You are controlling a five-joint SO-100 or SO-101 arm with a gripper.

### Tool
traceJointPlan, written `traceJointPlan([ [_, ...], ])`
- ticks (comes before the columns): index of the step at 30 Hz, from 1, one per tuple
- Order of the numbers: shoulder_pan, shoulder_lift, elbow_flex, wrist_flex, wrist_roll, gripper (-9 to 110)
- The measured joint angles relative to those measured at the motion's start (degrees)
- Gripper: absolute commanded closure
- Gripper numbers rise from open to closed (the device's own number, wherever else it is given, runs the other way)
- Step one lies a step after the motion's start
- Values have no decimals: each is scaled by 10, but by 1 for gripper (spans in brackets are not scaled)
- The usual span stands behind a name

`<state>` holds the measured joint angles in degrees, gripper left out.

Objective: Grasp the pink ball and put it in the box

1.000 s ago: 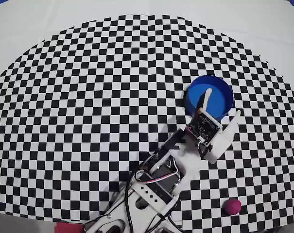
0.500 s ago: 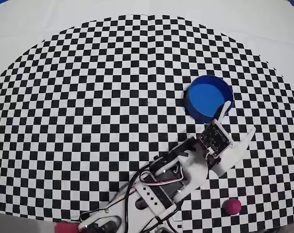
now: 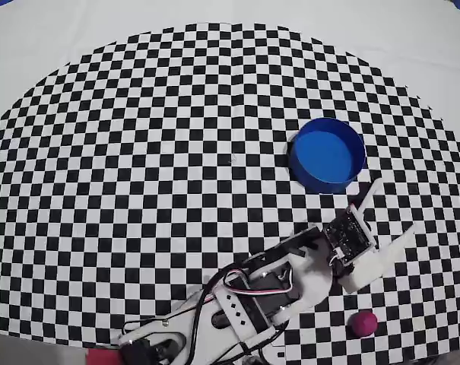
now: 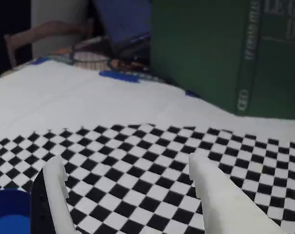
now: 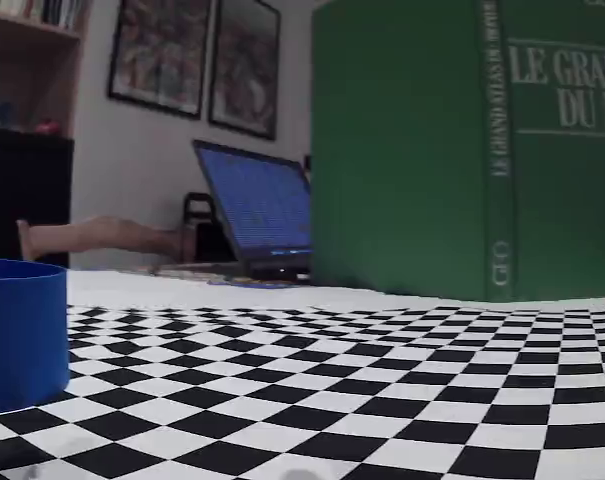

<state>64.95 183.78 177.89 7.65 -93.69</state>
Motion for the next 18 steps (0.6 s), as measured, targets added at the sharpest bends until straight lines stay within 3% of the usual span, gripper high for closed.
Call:
traceJointPlan([
  [18, 78, 0, 0, 0, 0, 72],
])
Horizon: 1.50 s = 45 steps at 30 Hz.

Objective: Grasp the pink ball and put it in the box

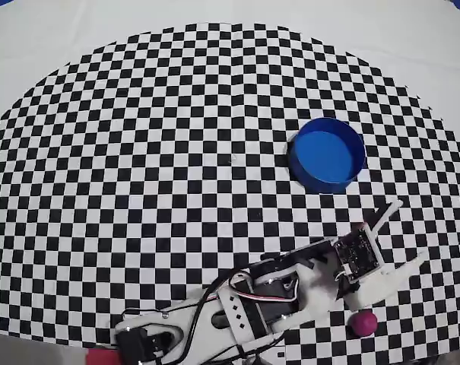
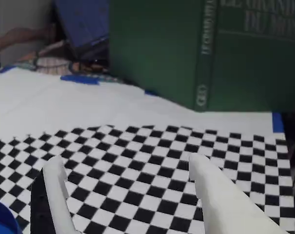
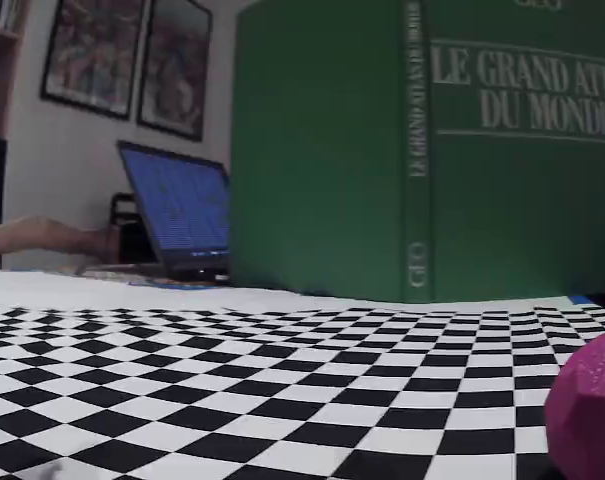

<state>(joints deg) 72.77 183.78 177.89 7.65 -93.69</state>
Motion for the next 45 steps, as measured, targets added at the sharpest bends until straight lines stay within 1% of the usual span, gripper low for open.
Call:
traceJointPlan([
  [27, 144, 0, 0, 0, 0, 72],
  [45, 172, 0, 0, 0, 0, 72],
])
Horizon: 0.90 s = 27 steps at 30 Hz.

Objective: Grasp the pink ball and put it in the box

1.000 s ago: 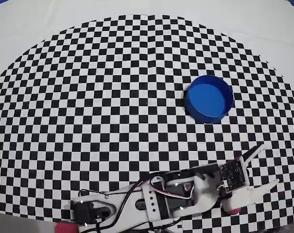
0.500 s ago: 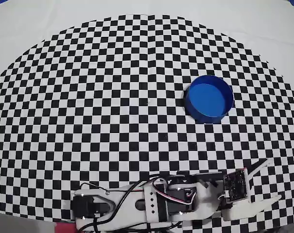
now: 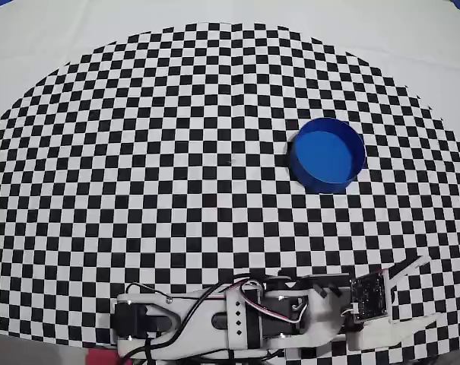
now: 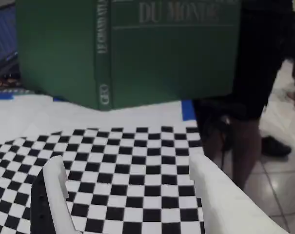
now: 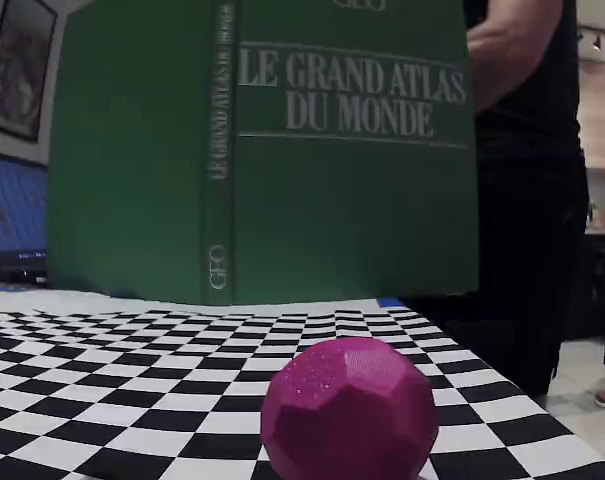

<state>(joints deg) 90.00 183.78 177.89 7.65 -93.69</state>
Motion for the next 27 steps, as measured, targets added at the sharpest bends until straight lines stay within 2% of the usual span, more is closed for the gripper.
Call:
traceJointPlan([
  [27, 15, -1, 0, 5, 0, 72],
])
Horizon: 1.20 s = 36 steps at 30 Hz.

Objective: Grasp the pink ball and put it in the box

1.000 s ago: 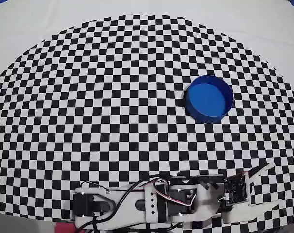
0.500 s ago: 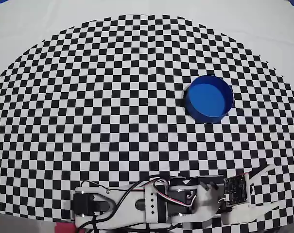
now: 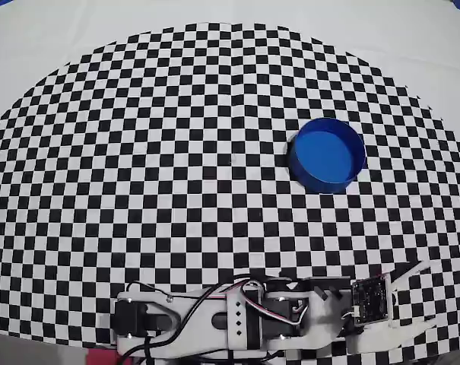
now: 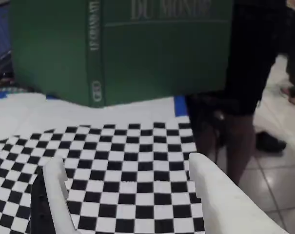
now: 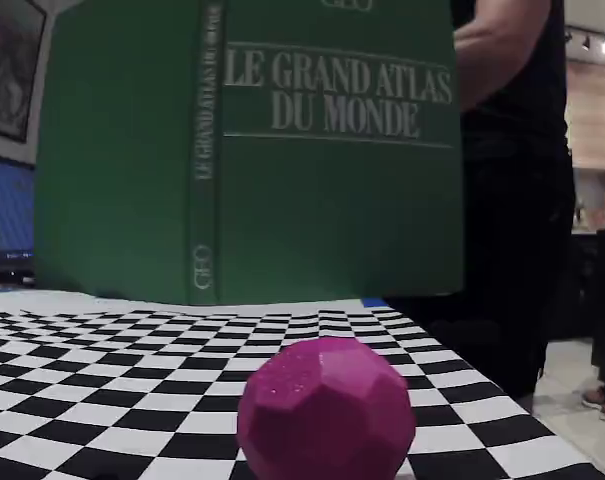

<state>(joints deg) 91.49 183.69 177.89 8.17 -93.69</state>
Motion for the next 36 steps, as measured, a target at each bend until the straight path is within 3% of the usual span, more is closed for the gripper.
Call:
traceJointPlan([
  [36, 17, -131, 0, 13, 0, 72],
])
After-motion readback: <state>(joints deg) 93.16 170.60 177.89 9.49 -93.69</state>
